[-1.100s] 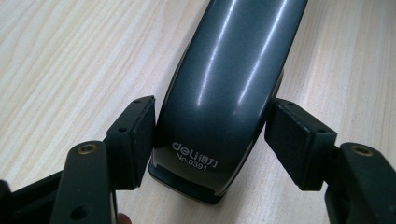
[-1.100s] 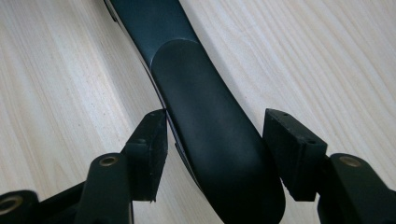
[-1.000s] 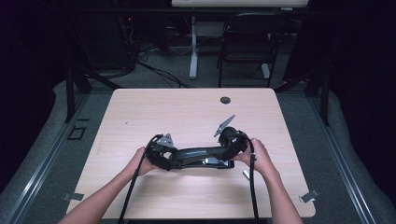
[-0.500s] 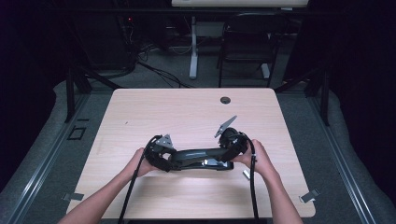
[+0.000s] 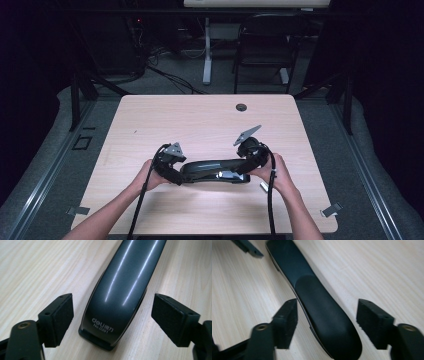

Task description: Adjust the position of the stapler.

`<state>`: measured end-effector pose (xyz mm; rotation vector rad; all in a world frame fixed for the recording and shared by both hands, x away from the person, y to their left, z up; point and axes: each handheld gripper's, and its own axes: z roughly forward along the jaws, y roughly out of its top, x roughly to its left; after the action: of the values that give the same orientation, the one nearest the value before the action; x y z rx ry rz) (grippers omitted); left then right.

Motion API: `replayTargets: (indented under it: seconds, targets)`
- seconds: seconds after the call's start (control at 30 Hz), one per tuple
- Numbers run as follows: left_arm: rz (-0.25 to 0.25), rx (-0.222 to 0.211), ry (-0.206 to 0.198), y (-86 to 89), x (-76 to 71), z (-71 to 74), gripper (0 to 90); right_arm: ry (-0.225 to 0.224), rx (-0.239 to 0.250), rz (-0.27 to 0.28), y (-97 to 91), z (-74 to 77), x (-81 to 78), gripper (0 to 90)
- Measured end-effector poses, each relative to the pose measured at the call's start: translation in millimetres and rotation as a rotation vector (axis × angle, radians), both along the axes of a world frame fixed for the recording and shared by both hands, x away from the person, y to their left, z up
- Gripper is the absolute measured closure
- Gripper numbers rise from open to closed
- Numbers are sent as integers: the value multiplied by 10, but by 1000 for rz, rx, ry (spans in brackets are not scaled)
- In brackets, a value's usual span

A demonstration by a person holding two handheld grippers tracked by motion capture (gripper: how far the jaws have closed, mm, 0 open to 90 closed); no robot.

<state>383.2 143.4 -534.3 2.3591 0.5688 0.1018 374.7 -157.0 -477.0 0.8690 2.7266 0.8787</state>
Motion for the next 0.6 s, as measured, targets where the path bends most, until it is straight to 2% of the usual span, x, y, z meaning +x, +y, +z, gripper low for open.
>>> replayTargets:
  seconds: [0.03, 0.07, 0.1, 0.2, 0.37, 0.4, 0.47, 0.6]
  targets:
    - [25, -23, 1, 51, -31, 36, 144, -4, 1, -19, -9, 14, -22, 234]
    - [25, -23, 1, 51, -31, 36, 138, -2, -3, -26, -22, 29, -46, 213]
    - [44, -33, -20, 104, -71, 75, 126, 2, -2, -33, -38, 37, -68, 192]
    - [58, -40, -23, 175, -123, 116, 84, -8, 4, -62, -82, 60, -157, 144]
    - [100, -47, -23, 247, -176, 127, 44, -34, 12, -96, -124, 63, -273, 117]
    - [108, -47, -22, 268, -188, 130, 41, -34, 2, -102, -135, 65, -305, 109]
    - [144, -47, -30, 328, -221, 145, 36, -53, -10, -134, -179, 43, -380, 84]
    - [198, -58, -31, 420, -271, 182, 24, -48, -13, -162, -236, -11, -467, 70]
